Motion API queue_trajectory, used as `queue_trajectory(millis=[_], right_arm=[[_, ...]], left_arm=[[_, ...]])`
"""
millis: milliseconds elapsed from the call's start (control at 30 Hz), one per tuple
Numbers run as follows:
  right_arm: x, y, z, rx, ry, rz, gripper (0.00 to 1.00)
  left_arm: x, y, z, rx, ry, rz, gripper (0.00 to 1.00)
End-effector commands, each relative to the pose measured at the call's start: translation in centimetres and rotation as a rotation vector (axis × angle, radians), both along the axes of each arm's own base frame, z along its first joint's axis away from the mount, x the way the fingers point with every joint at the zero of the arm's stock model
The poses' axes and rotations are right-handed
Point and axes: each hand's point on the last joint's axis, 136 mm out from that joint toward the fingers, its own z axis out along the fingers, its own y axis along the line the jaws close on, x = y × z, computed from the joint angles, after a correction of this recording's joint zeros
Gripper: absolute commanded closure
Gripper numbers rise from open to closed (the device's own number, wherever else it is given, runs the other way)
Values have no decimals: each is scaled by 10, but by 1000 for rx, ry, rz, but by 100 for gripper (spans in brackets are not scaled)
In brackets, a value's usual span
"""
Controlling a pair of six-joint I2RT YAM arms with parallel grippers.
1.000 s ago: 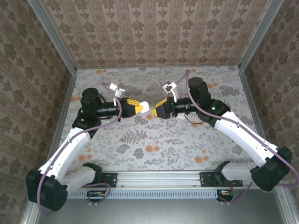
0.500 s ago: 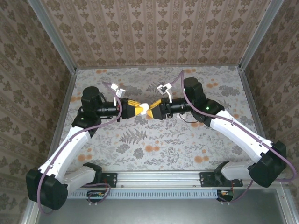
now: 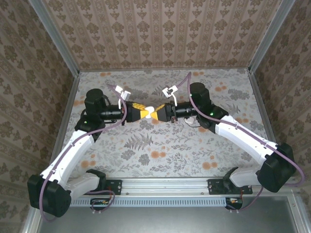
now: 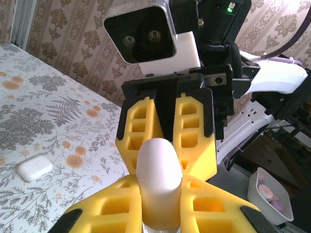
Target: Insert wireless bluetooth earbuds into charging case
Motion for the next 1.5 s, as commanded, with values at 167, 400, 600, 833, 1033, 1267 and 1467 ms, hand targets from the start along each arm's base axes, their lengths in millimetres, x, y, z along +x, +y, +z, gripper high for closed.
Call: queue_trajectory(millis=[167,400,600,833,1033,1267,1467], right_arm=[[10,-5,24,114,-36,-115,90],[23,-16,24,149,-51,-242,90],[26,-16,29,176,-52,-255,90],[26,-13,28,185,-40,-245,90],[25,-12,27,183,-41,-236,90],[24,-10,23,180,-38,-230,90],[24,-10,24,180,-40,-229,90]], left_arm=[[9,1,16,-31,-67,92,33],[27,17,12,-103,-13,226,24],[21,10,13,-169,30,175,26],[14,-9,13,-176,37,112,30],[20,-11,14,-190,29,121,43],[23,-9,16,-204,13,143,53],[23,-10,15,-199,14,135,70]])
